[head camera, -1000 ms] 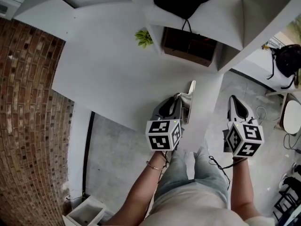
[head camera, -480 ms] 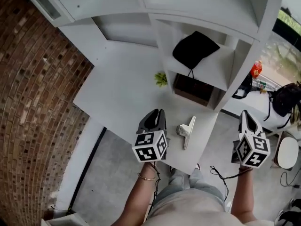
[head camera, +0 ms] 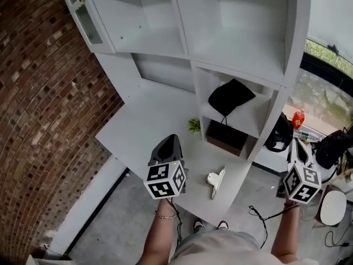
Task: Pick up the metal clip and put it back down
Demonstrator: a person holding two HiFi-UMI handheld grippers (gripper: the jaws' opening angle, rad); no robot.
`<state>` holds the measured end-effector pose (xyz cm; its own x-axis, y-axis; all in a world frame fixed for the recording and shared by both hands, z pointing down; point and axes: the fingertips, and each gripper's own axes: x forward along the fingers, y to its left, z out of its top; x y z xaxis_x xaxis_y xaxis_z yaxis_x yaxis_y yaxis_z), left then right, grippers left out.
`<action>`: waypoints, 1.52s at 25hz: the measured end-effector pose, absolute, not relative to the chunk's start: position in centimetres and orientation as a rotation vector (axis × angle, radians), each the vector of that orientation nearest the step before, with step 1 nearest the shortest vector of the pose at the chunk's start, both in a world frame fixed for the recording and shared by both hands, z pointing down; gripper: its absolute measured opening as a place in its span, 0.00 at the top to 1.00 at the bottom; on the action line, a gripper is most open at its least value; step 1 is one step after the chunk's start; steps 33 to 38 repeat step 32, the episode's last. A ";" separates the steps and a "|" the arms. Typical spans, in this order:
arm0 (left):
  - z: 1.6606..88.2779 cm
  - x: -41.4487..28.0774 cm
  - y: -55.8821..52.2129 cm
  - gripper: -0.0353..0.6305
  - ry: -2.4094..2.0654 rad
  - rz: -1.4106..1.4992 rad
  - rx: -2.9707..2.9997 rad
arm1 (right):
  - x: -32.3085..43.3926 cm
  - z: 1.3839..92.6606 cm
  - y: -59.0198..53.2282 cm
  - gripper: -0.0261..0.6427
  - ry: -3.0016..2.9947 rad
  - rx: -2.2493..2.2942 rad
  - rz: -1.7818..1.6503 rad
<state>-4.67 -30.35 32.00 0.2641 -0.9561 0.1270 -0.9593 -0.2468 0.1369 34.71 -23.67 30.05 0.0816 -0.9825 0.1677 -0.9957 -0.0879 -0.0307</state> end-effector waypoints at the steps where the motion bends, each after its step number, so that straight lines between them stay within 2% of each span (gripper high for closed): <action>1: 31.8 -4.8 -30.3 0.93 -1.800 0.023 2.346 | 34.7 30.0 -23.7 0.96 -2.058 2.243 0.219; 38: 33.1 -6.7 -29.3 0.93 -1.800 0.065 2.292 | 33.8 30.8 -21.9 0.96 -2.051 2.265 0.241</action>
